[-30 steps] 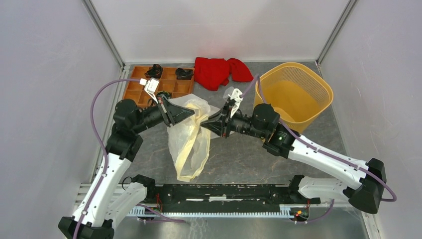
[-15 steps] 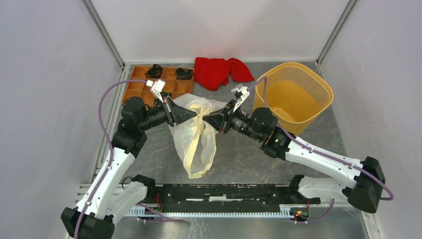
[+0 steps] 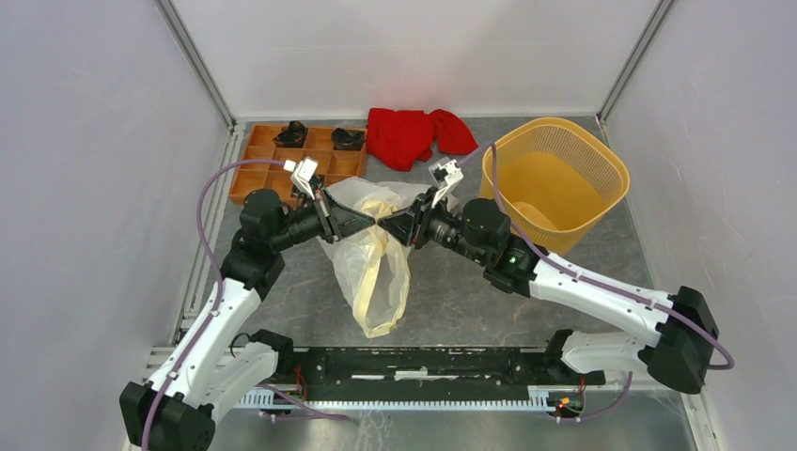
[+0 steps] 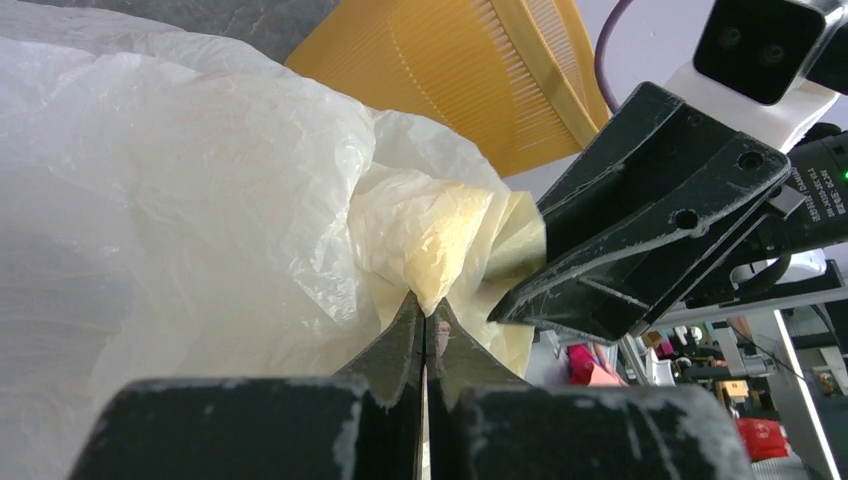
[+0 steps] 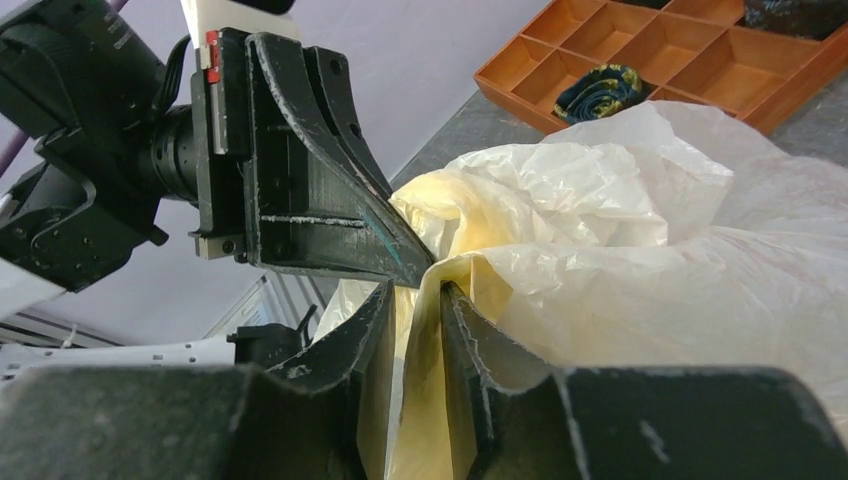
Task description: Put the trash bags into the trash bin
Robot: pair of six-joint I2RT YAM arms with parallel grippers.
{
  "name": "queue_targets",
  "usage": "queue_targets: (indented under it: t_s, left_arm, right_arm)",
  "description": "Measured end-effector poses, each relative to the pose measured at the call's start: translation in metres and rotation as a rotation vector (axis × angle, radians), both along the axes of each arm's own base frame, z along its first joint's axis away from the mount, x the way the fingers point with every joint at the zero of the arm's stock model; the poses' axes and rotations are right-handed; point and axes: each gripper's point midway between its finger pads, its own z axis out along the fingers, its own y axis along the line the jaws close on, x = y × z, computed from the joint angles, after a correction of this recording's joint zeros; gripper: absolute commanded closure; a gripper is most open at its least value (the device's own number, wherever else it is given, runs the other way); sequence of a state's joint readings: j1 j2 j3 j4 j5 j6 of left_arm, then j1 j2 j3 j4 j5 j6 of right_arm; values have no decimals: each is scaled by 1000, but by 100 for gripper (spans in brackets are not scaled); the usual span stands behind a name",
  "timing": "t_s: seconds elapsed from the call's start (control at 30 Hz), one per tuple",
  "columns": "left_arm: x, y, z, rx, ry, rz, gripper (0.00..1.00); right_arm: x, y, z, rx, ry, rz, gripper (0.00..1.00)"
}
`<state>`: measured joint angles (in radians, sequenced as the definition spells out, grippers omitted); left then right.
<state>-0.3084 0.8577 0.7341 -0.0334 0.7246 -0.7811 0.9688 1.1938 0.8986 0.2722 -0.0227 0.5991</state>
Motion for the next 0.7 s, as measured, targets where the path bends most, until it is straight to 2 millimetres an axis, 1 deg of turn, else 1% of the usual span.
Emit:
queue_targets:
  t_s: [0.13,0.23,0.3,0.33,0.4,0.53,0.57,0.63,0.67,0.7]
  left_arm:
    - [5,1,0,-6,-2,34,98]
    - [9,3,0,-12,-5,65,98]
    - [12,4,0,-19,3,88,98]
    - [12,5,1,-20,1,89,98]
    - [12,5,1,-28,8,100,98]
    - [14,6,2,-39,19,113,98]
    - [14,5,2,-42,19,113,98]
    - [15,5,3,-47,18,113,98]
    - [15,5,3,-49,20,112,98]
    - [16,4,3,-50,24,112,98]
  right_arm:
    - [5,13,-6,-5,47,5,61]
    - [7,25,-11,-25,74,13,45]
    - [6,29,-14,-42,84,20,35]
    - [4,30,-16,-54,87,22,31]
    - [0,31,-21,-91,79,20,28]
    - [-4,31,-25,-159,49,5,28]
    - [-5,31,-25,-178,35,-5,30]
    - [-4,31,-25,-213,7,-25,40]
    - [-3,31,-25,-228,-5,-36,48]
    - [-2,32,-25,-247,-22,-49,61]
